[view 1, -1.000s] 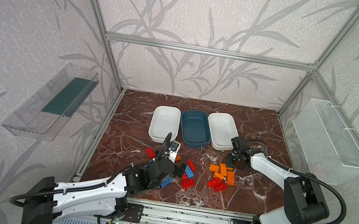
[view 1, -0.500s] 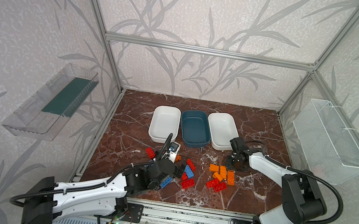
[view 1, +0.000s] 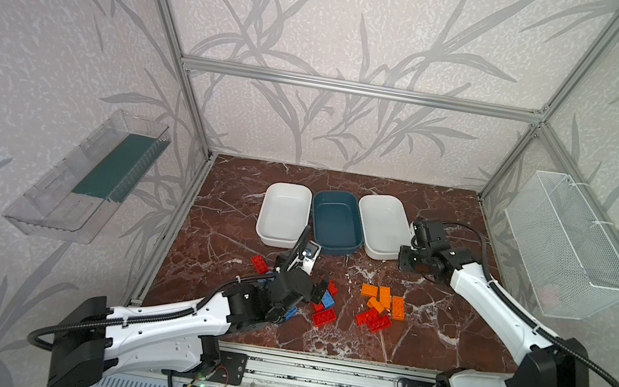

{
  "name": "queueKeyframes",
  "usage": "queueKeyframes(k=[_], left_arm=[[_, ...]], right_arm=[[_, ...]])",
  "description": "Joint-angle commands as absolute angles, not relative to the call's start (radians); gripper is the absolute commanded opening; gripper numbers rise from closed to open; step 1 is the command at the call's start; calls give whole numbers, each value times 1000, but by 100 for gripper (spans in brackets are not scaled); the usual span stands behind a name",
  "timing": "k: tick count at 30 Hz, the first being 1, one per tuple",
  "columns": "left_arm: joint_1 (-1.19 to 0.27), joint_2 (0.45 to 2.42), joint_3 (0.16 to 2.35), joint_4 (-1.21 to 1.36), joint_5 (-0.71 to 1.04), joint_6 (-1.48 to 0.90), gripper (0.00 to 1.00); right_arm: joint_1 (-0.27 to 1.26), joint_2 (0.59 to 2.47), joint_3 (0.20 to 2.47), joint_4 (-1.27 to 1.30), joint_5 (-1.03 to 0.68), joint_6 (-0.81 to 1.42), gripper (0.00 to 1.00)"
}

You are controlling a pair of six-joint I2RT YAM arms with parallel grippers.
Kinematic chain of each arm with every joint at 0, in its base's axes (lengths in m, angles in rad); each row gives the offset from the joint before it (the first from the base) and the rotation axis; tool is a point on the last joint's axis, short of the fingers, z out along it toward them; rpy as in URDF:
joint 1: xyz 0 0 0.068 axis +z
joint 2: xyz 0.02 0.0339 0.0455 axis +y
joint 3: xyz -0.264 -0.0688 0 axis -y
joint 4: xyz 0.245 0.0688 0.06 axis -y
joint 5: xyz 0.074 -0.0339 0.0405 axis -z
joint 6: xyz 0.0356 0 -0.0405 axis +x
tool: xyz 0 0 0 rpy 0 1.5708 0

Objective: Sort the legos into containers by color
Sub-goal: 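Carry the orange brick with the right gripper into the white tub beside the teal tub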

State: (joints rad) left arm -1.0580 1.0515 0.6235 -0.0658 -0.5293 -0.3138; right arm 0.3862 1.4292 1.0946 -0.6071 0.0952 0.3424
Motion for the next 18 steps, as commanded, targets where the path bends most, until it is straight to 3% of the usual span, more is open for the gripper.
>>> queueKeyframes(k=[1, 8, 18], left_arm=[[-1043, 1141, 694, -32, -521, -275, 99], [-963, 1306, 816, -11, -415, -254, 99], [-849, 1386, 879, -22, -327, -256, 99]], right_arm=[[388, 1575, 1218, -588, 77, 303, 21], [367, 1933, 1549, -593, 46, 272, 21], [322, 2332, 1971, -703, 0, 262, 23]])
